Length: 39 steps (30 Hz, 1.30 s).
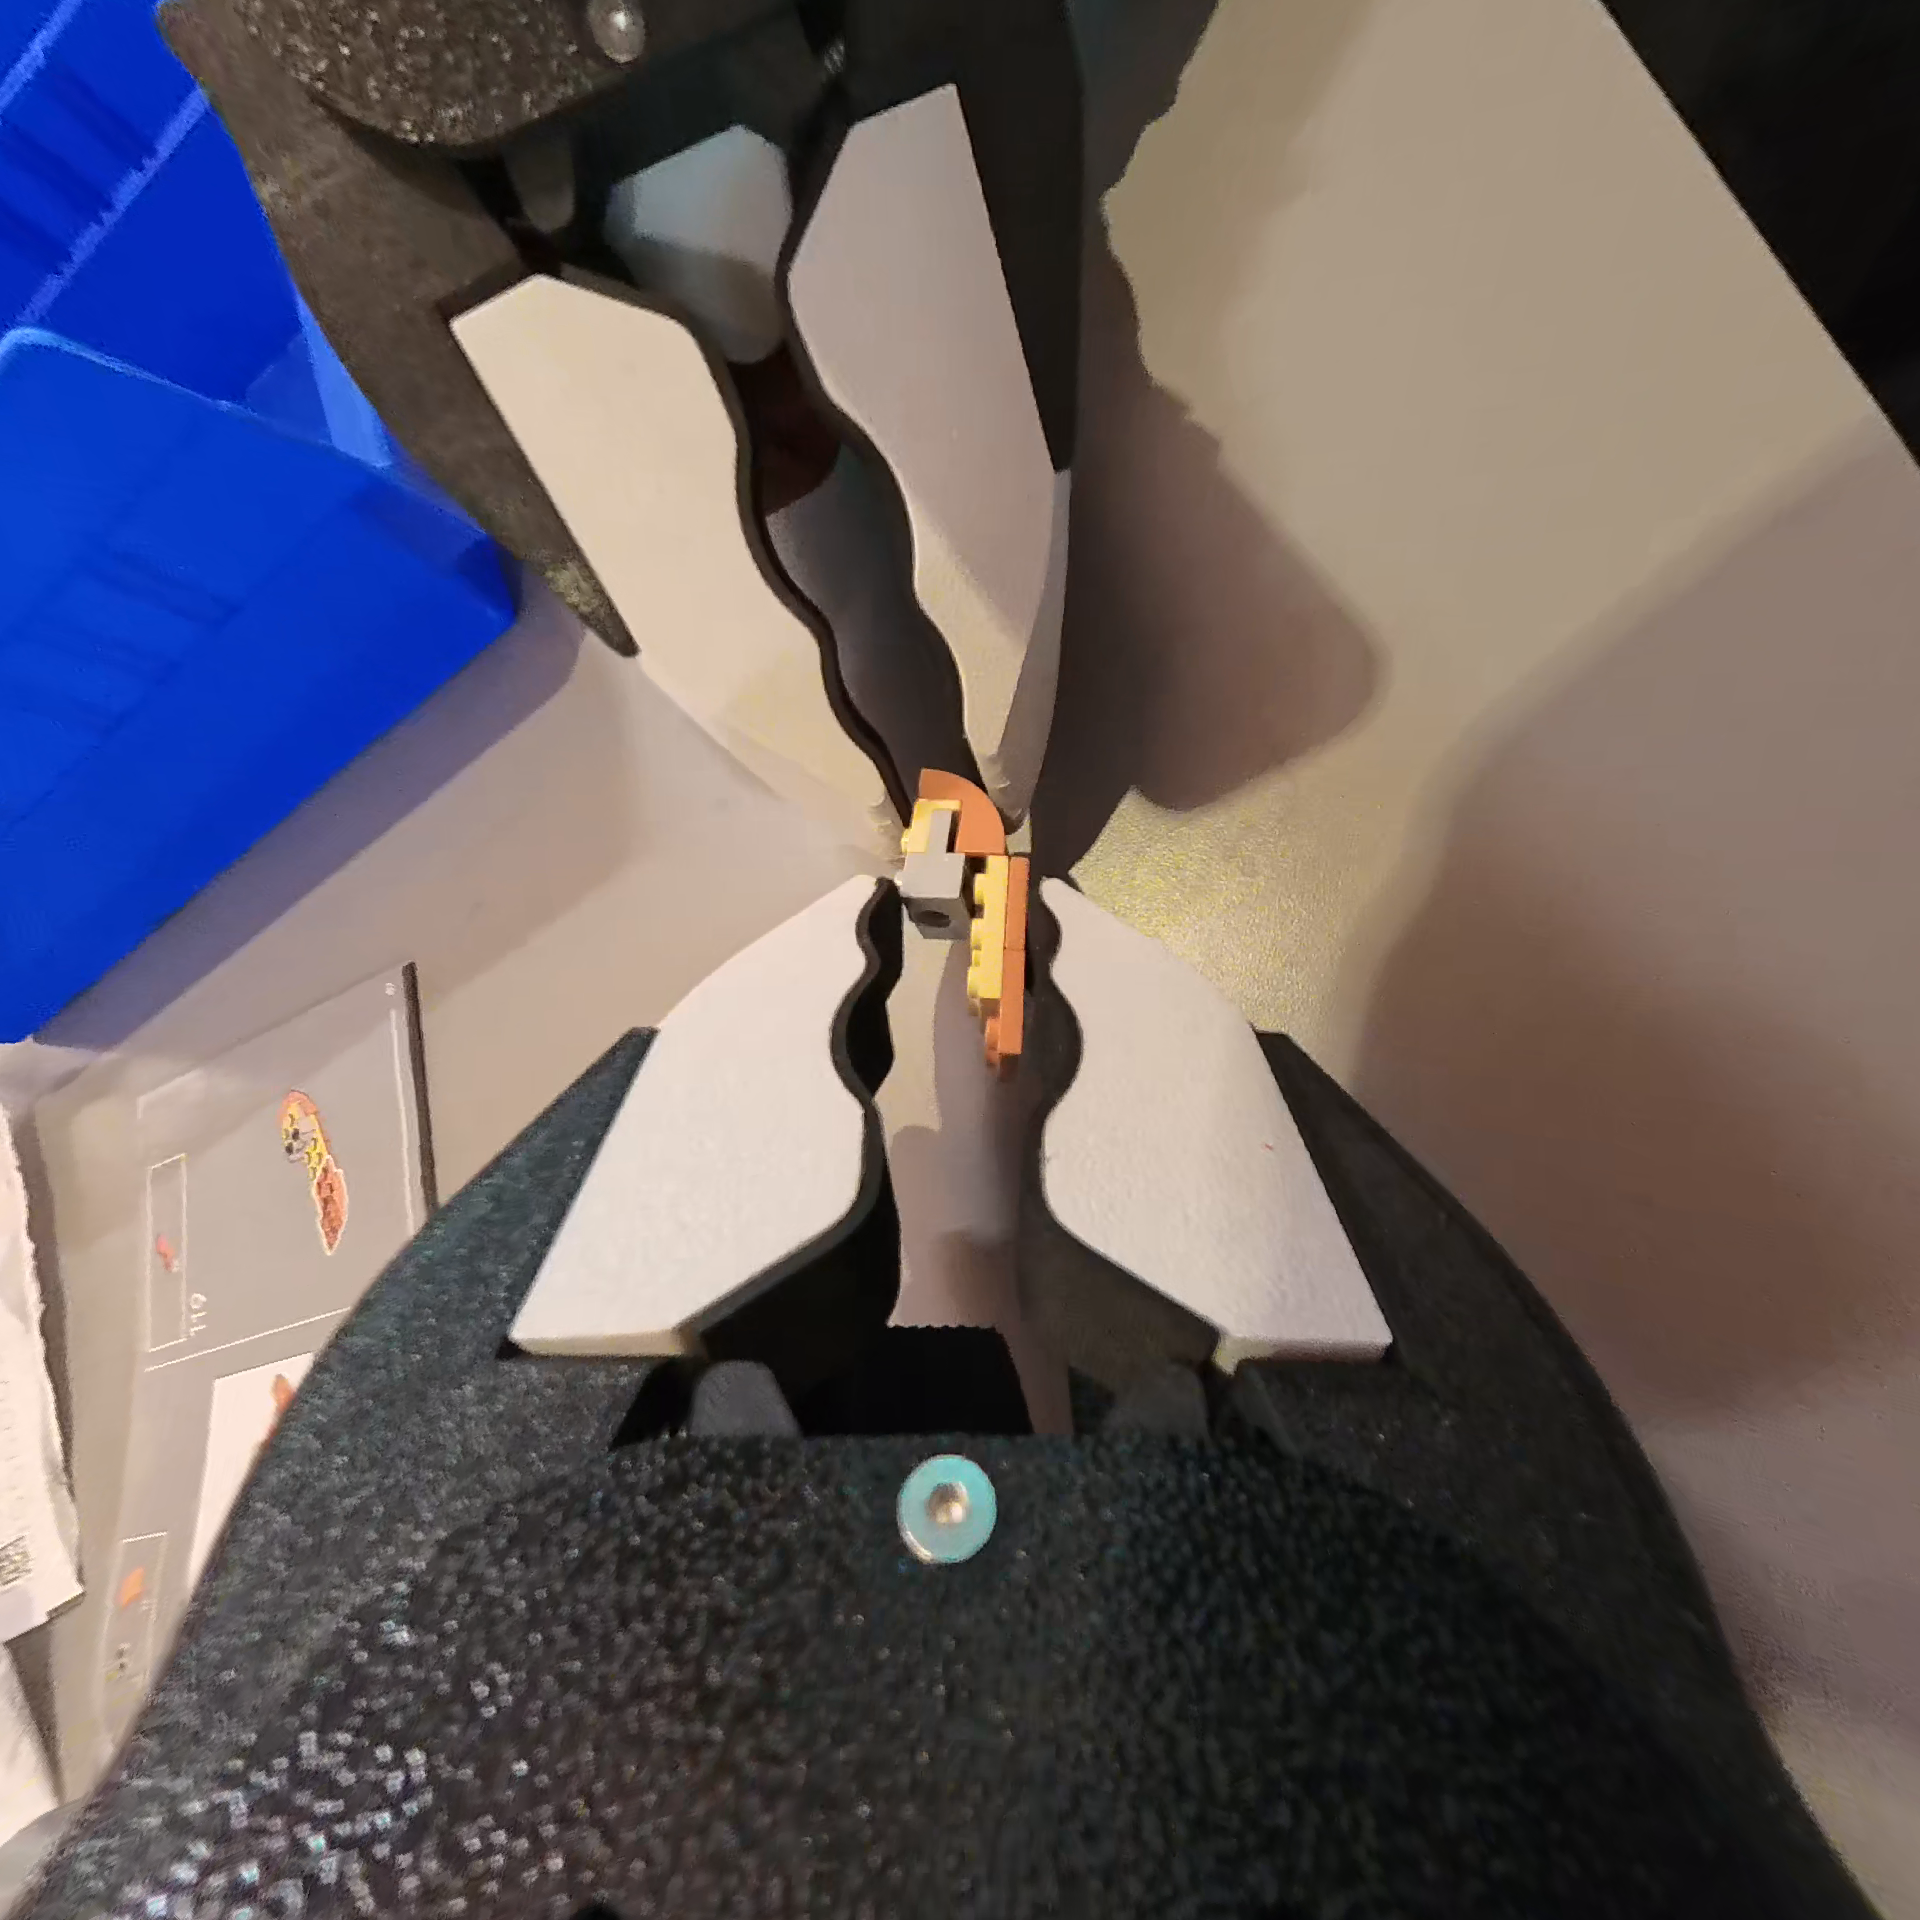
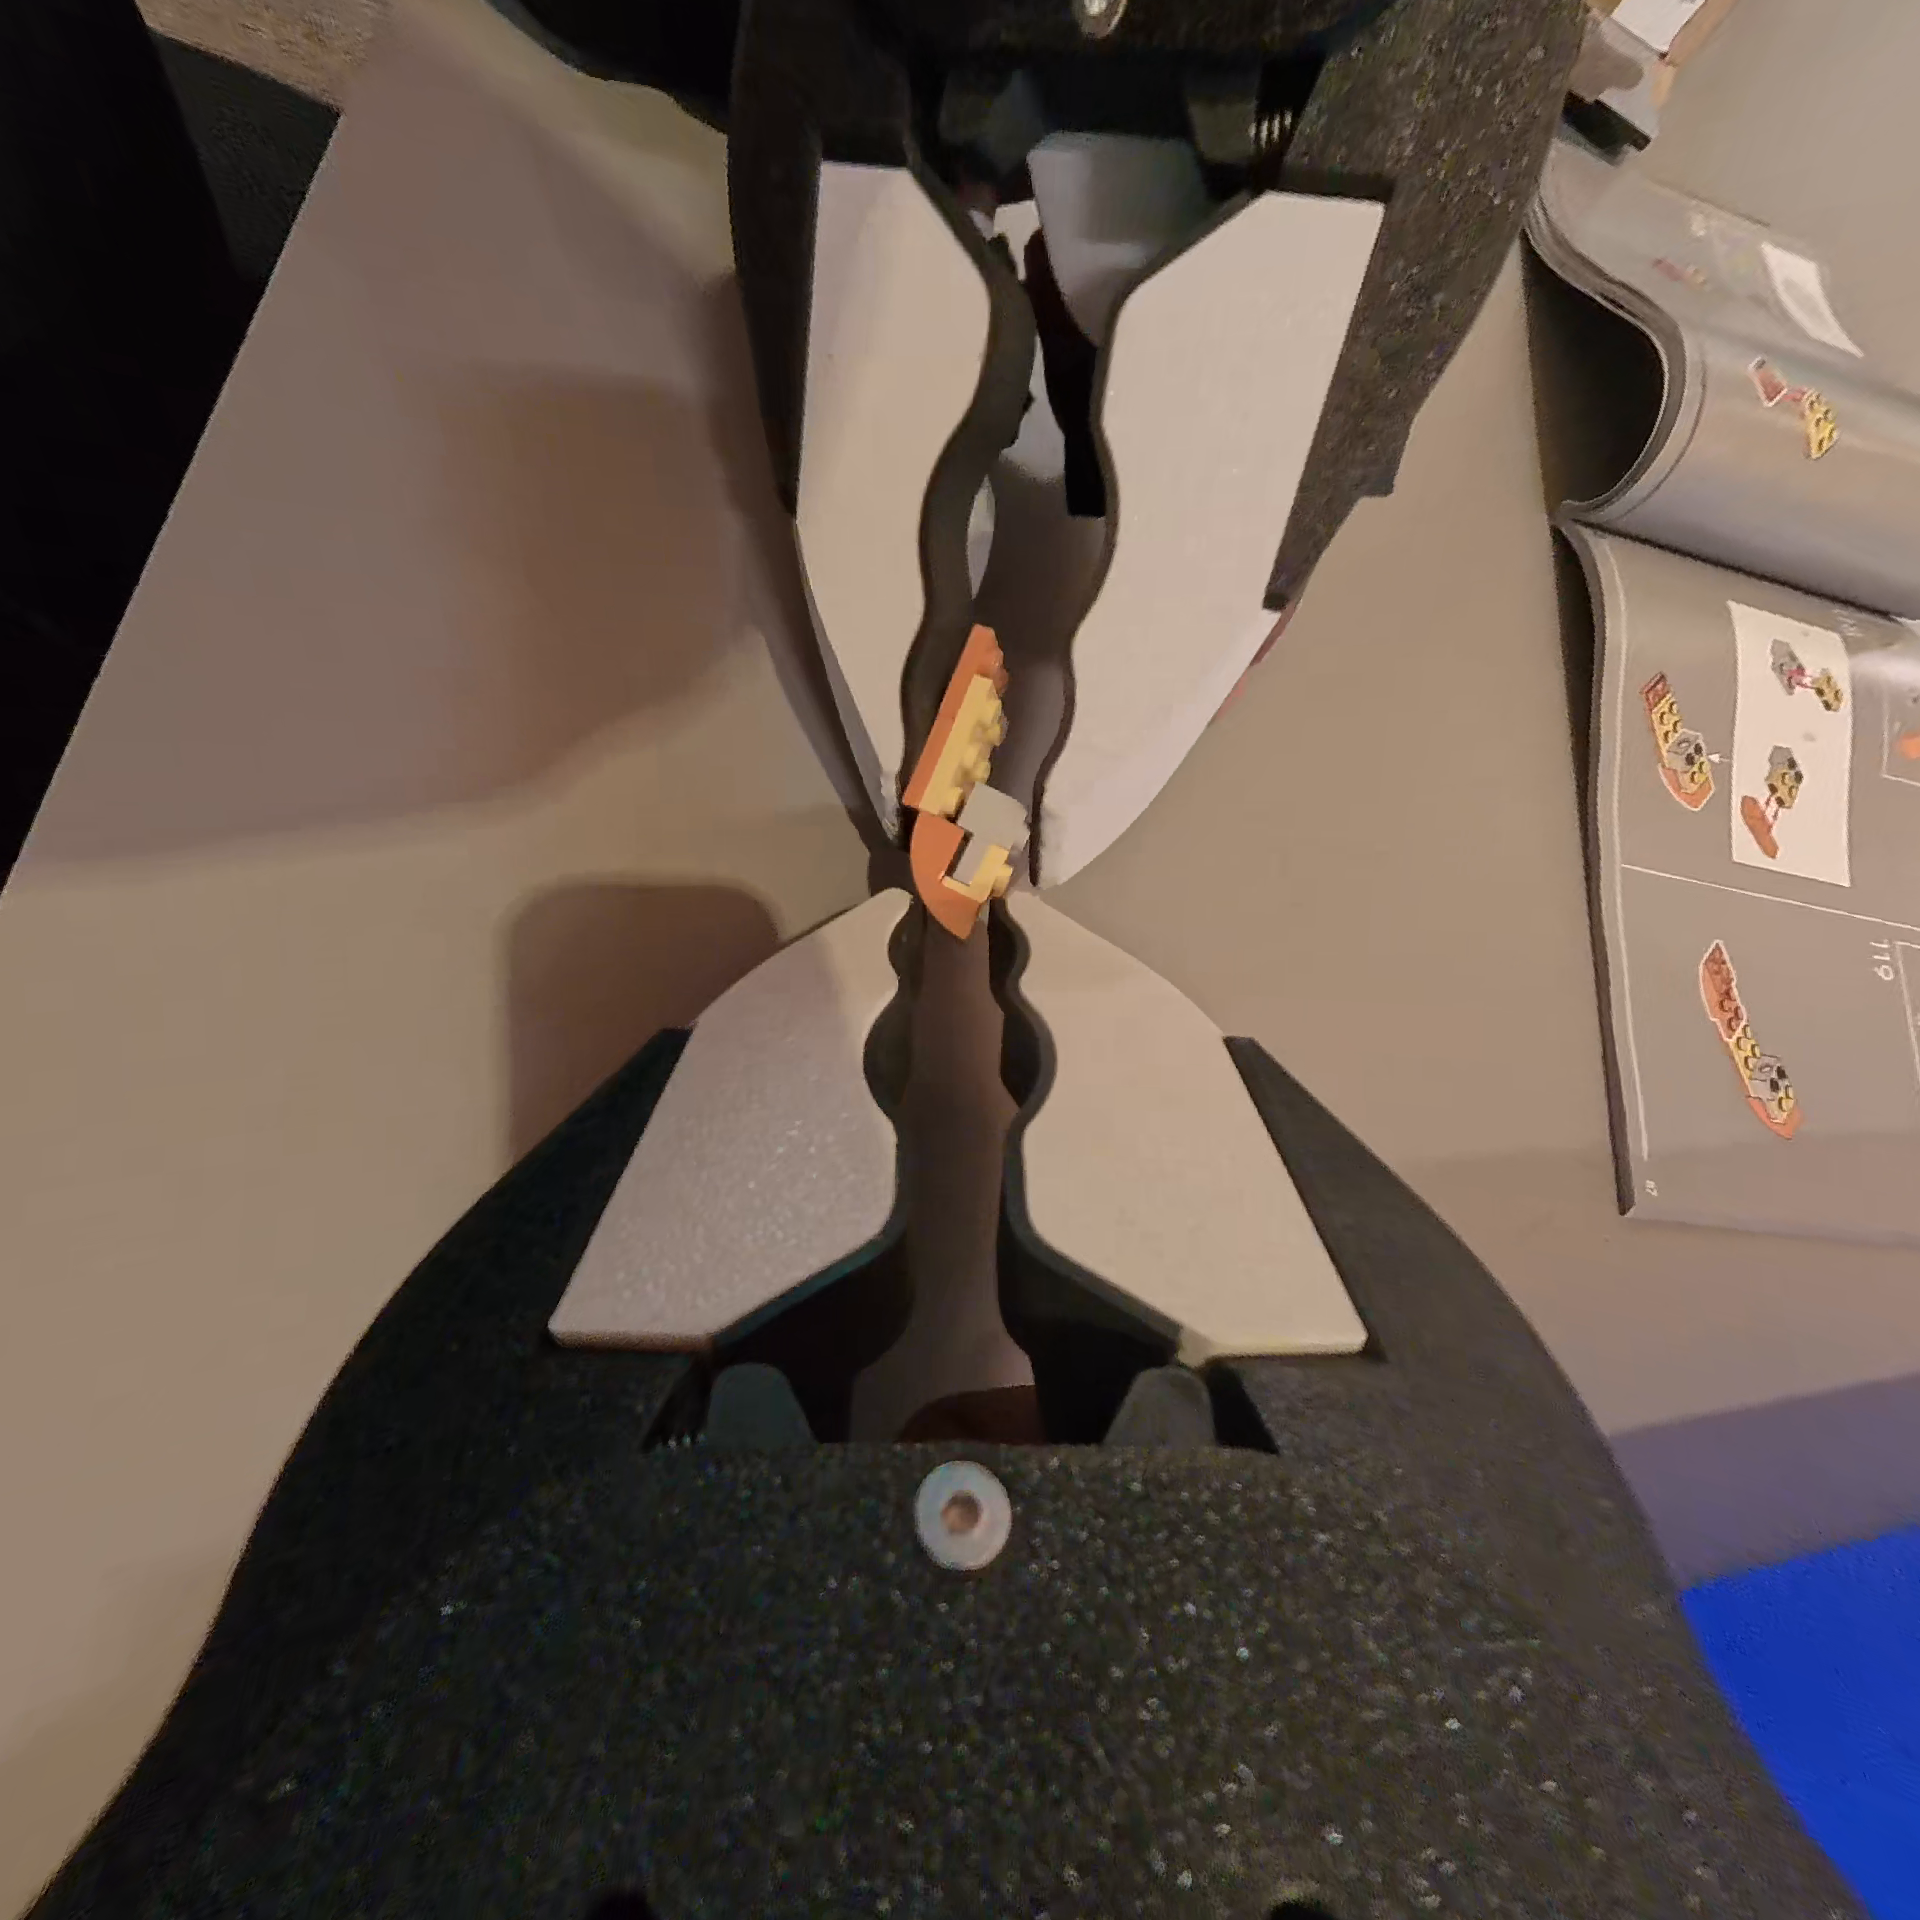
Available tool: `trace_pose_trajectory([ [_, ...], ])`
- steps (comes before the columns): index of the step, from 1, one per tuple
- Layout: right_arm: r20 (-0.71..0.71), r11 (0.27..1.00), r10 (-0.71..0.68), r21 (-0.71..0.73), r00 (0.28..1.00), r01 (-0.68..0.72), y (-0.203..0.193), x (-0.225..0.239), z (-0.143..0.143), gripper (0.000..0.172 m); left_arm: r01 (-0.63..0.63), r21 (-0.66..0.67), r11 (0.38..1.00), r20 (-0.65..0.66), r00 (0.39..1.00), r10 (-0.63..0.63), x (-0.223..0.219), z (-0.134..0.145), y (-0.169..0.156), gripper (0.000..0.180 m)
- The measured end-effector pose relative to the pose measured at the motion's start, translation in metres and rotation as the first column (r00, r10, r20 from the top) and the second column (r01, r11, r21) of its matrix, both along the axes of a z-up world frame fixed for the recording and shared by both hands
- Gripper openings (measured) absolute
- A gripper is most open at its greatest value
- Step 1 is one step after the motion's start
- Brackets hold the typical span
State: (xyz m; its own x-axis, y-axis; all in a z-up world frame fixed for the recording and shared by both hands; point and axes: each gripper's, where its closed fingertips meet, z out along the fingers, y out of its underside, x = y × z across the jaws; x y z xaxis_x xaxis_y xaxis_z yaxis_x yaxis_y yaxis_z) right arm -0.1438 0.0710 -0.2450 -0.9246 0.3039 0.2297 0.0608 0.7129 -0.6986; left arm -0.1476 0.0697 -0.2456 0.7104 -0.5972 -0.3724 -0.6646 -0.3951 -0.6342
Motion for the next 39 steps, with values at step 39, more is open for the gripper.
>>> trace_pose_trajectory([
  [39,-0.056,0.996,-0.092,-0.004,0.994,0.092,0.005,-0.012,0.003,0.013,-0.084,0.018,0.996,0.193,0.978,0.079,-0.008,0.005,0.007,0.019],
])
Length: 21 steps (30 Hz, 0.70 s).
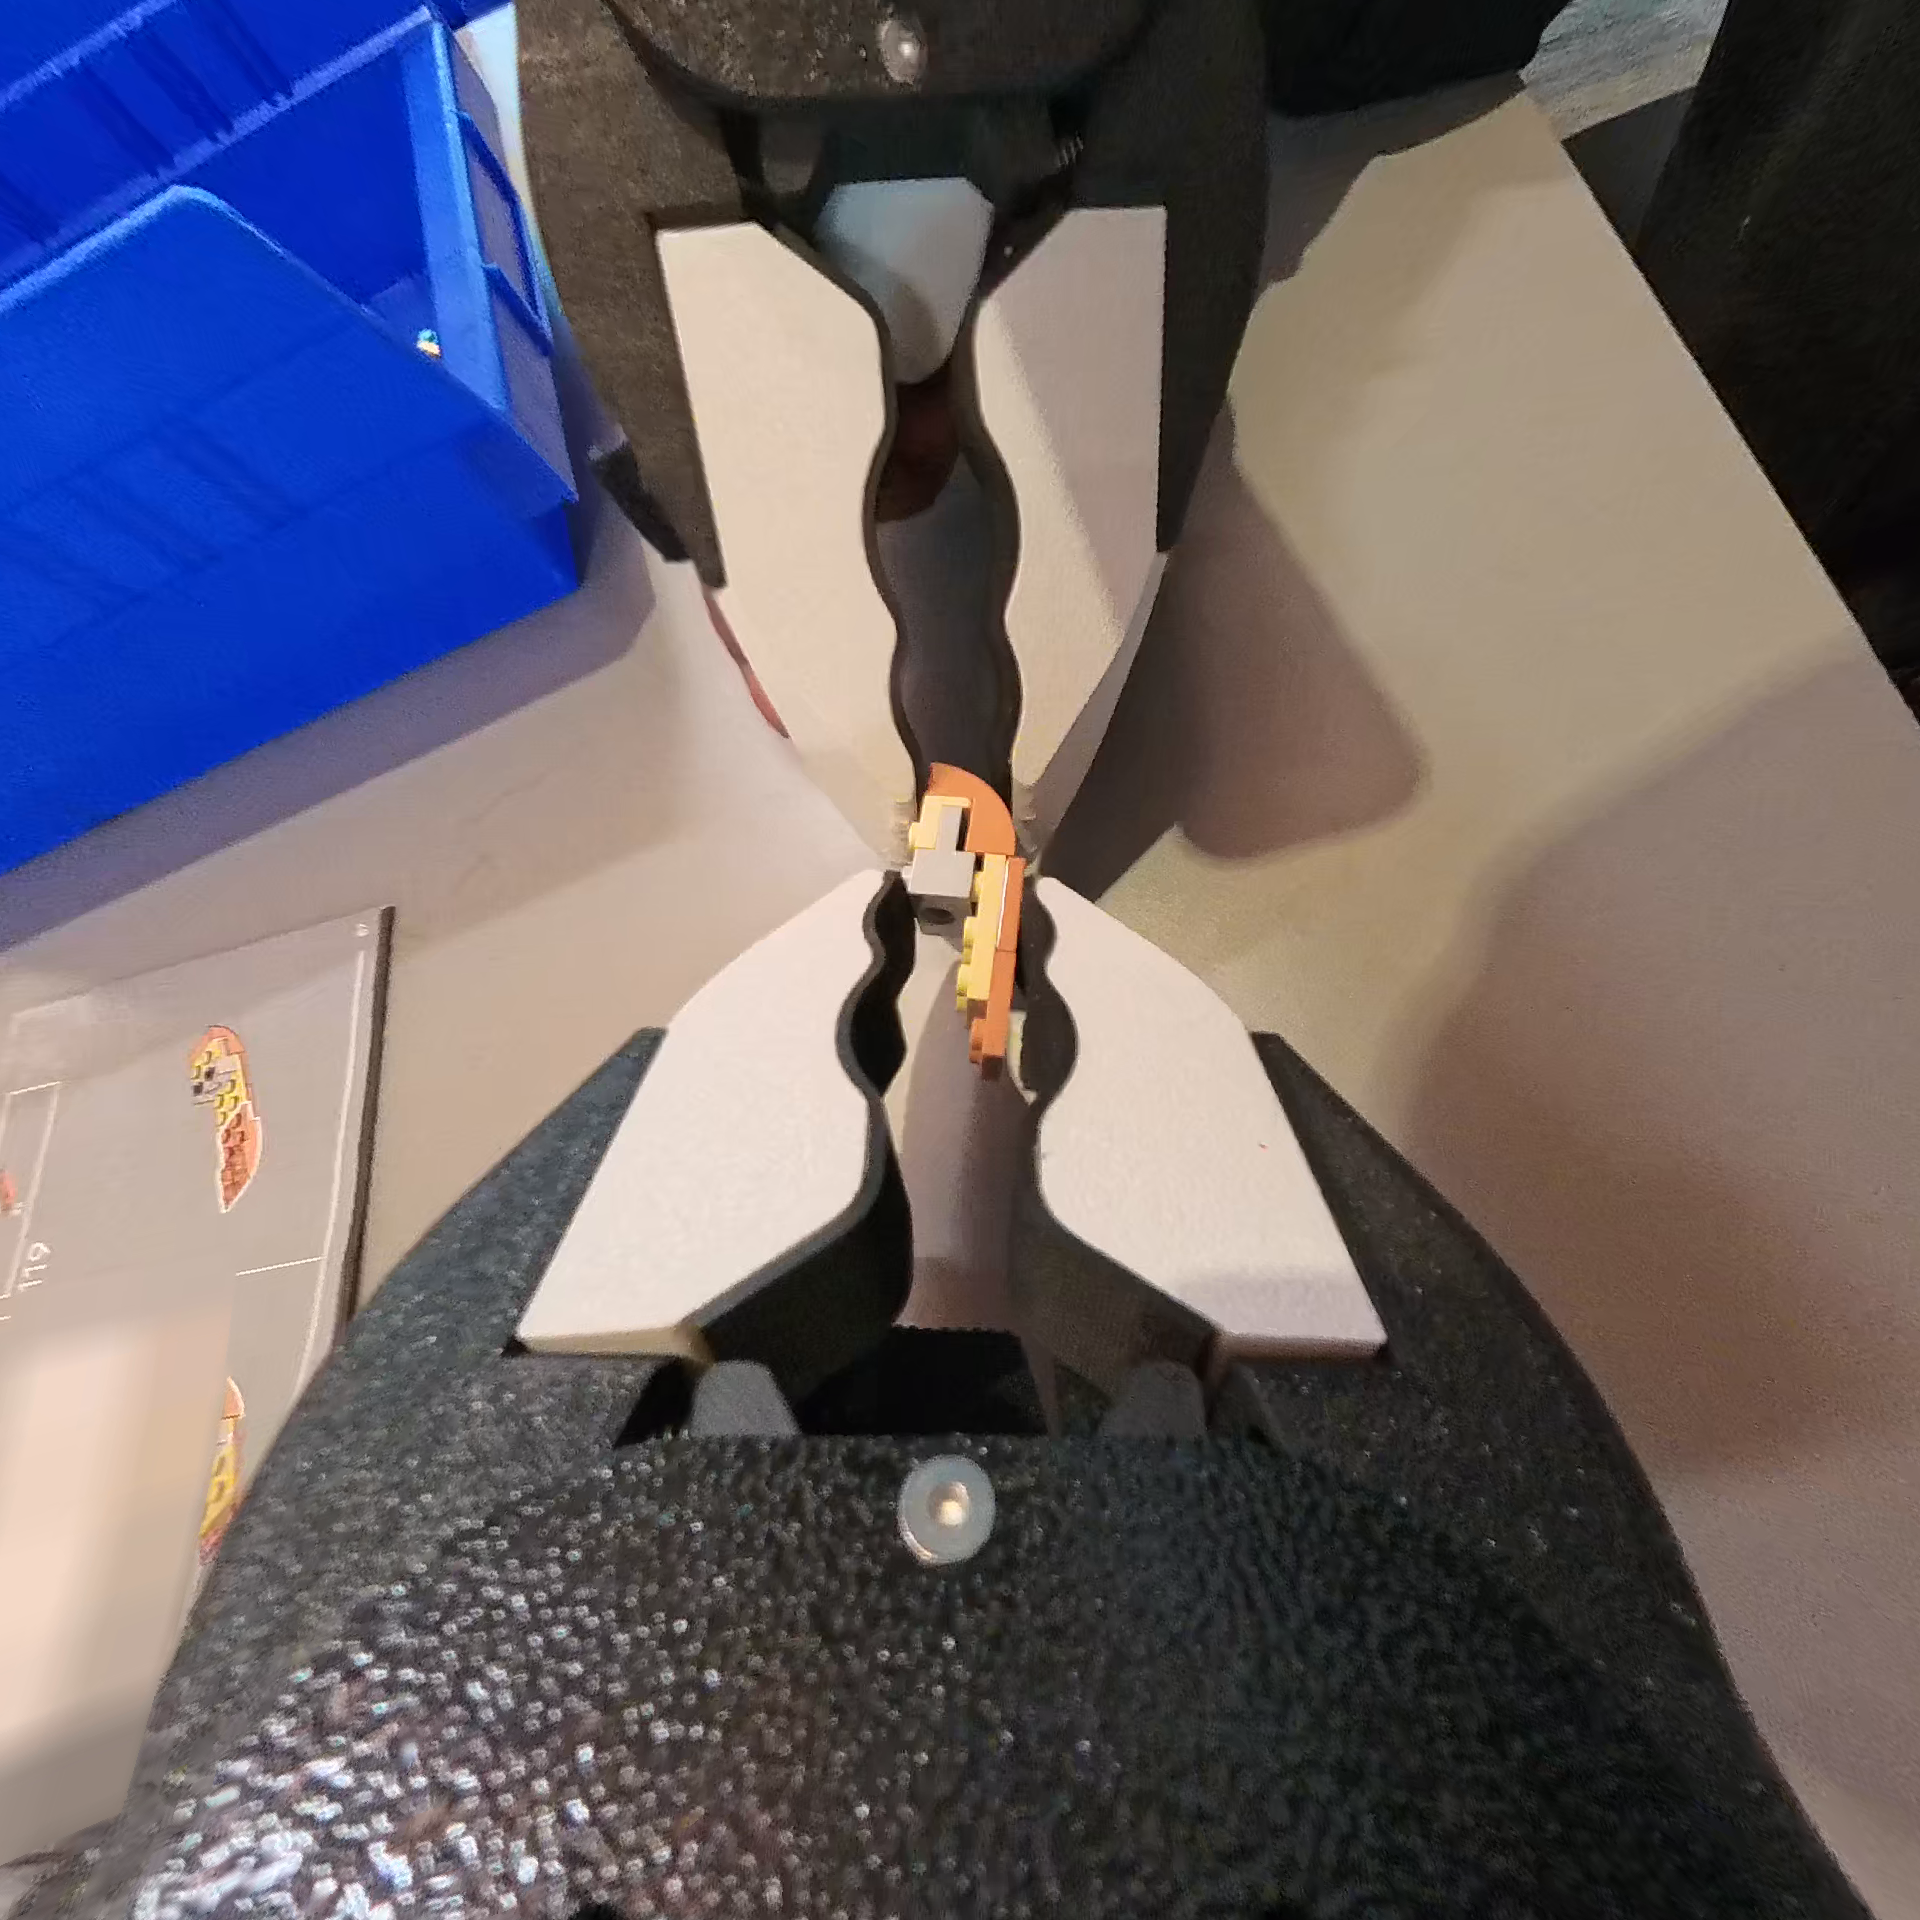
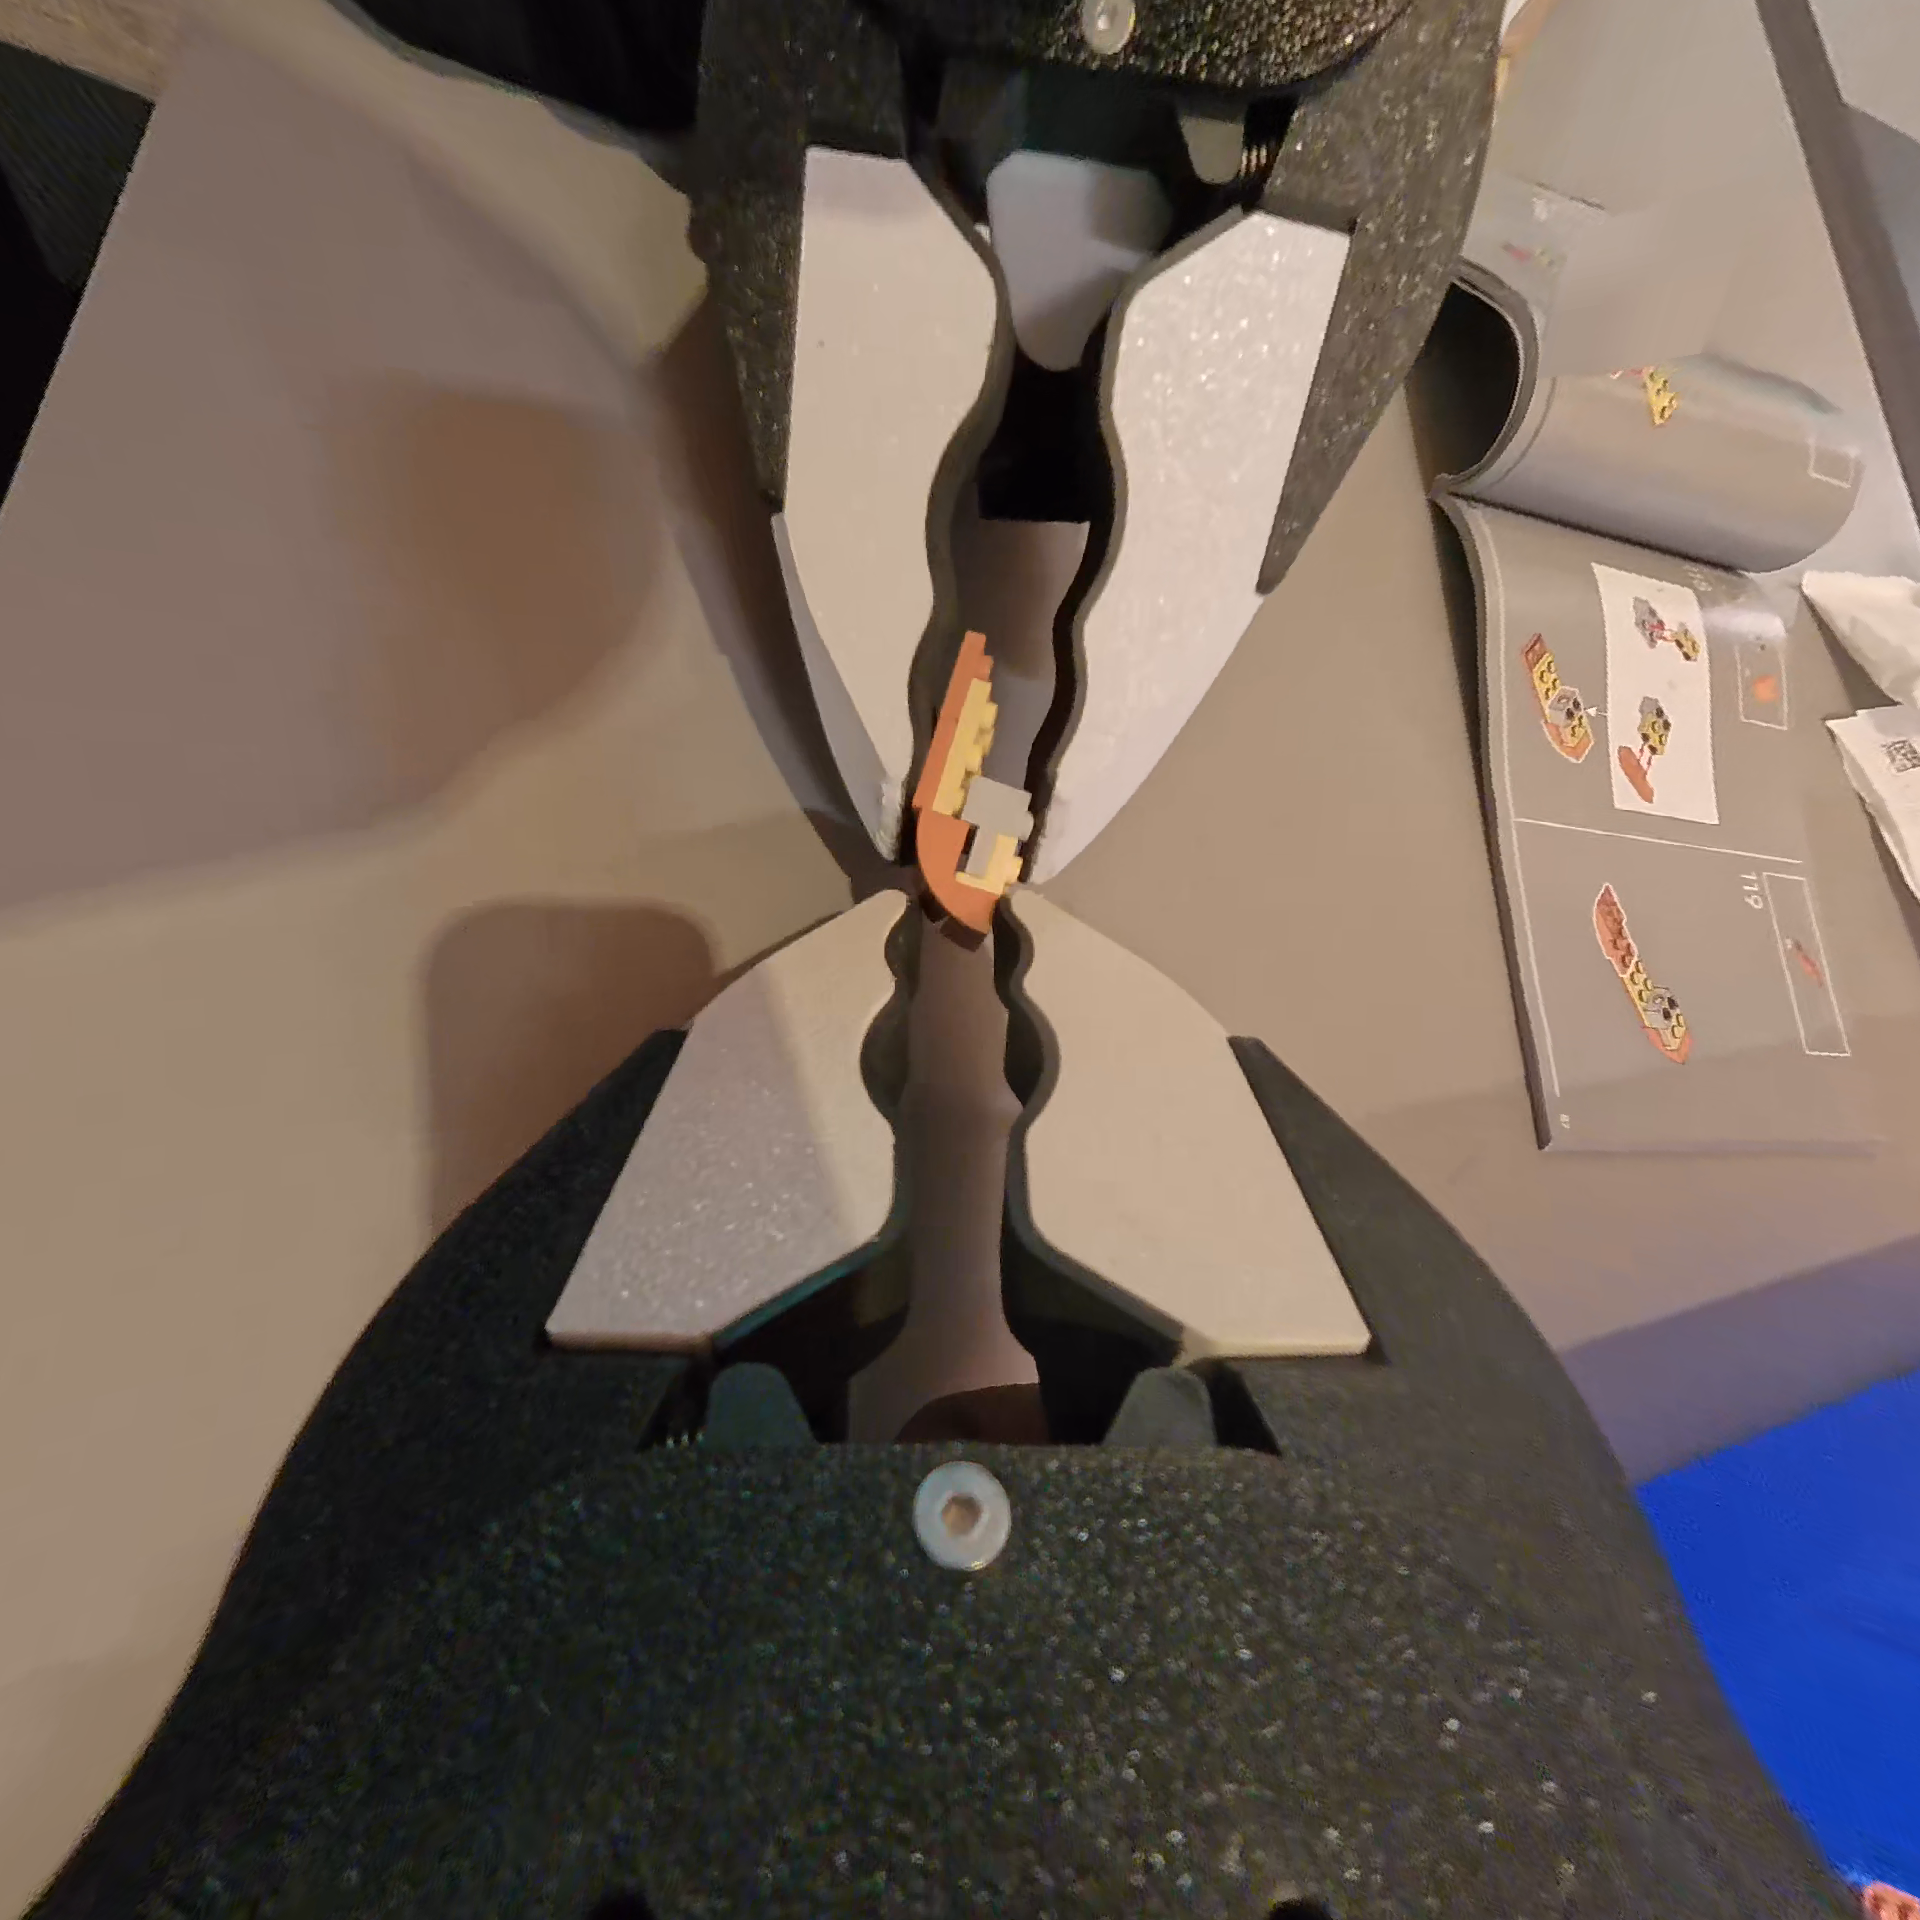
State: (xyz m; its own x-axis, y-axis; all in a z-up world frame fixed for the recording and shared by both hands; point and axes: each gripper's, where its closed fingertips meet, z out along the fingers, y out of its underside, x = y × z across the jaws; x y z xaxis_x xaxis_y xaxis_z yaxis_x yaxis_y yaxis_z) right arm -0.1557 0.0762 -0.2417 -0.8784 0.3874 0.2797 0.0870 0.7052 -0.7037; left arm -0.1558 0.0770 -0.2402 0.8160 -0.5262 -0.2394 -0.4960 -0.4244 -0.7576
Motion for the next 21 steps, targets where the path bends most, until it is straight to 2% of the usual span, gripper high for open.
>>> trace_pose_trajectory([
  [9,0.006,0.997,-0.006,0.072,1.000,0.005,0.0023,0.0002,-0.0093,0.013,-0.017,-0.048,0.999,-0.002,1.000,0.017,0.0007,-0.0094,0.0005,0.019],
  [17,0.029,0.999,-0.049,-0.018,0.998,0.050,0.0049,-0.0052,-0.0009,0.014,-0.060,-0.007,0.998,0.016,0.998,0.060,-0.0049,-0.0013,0.0046,0.019],
  [21,0.025,0.999,-0.051,-0.015,0.998,0.052,0.0049,-0.0058,-0.0015,0.014,-0.061,-0.009,0.998,0.013,0.998,0.061,-0.0052,-0.0020,0.0047,0.019],
])
